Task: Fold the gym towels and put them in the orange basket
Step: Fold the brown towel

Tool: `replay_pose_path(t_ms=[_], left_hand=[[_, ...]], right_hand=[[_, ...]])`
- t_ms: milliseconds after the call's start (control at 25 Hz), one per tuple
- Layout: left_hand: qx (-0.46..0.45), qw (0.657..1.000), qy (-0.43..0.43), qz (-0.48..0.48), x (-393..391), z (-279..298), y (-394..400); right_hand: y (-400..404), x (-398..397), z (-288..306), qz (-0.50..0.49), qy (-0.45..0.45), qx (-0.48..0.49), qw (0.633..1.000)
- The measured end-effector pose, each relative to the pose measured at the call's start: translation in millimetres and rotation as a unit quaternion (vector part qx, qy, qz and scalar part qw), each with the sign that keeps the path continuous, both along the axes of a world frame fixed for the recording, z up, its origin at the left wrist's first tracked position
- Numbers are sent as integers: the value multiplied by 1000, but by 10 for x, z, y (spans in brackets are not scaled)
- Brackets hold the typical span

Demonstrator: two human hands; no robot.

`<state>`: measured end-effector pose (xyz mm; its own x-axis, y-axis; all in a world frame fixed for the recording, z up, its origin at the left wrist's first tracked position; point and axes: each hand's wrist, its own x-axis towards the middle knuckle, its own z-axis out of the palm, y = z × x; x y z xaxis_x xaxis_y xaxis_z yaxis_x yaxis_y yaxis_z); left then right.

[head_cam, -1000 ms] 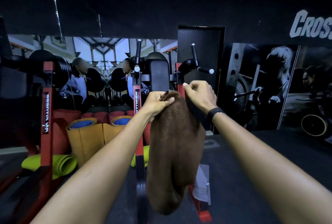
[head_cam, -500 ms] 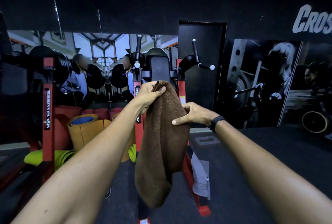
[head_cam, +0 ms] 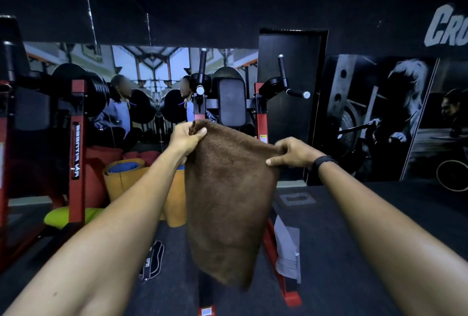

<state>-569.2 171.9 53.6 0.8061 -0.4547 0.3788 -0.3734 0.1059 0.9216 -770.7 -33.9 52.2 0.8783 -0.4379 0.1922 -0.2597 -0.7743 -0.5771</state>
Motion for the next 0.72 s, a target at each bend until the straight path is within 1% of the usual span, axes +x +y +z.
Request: replay_pose_path(t_ms=[80,160,200,240,280,320,360,400,440,480,520,560,640,680,720], left_hand=[[-4,1000,9,26,69,-33,23],[-14,999,26,32,76,-51,36],[-21,999,35,28,67,-50,37],[-31,998,50,24,61,-45,26],[-43,996,70,16,40,-22,15],[-62,994,94,7,14,19,4],[-87,989,119,-2,-27,83,-4],[-115,983,141,-10,-48,146,-22],[-136,978,158,-15,-75,198,-33],[-149,974,168,-16,-76,225,-48],[-152,972,176,-18,-81,244,-58],[-156,970,188,-12,-87,245,-58],[-165,957,239,-2,-100,219,-9],[-154,950,271,-14,-121,210,46],[-129,945,297,-51,-139,181,104]], right_hand=[[45,19,-6,-4,-107,31,994],[64,58,8,-15,-176,-4,984],[63,74,22,-24,-201,-6,979],[74,85,49,-31,-234,25,971],[84,88,63,-35,-283,86,955],[101,73,74,-25,-337,157,928],[116,47,63,-6,-359,215,908],[113,24,16,21,-323,247,913],[135,-20,-52,45,-227,260,938],[179,-71,-142,56,-115,277,952],[202,-103,-218,58,-43,290,954],[200,-104,-258,54,-36,302,951],[224,-78,-220,61,-95,342,933],[235,-52,-159,70,-129,358,922],[275,-35,-85,77,-157,365,914]])
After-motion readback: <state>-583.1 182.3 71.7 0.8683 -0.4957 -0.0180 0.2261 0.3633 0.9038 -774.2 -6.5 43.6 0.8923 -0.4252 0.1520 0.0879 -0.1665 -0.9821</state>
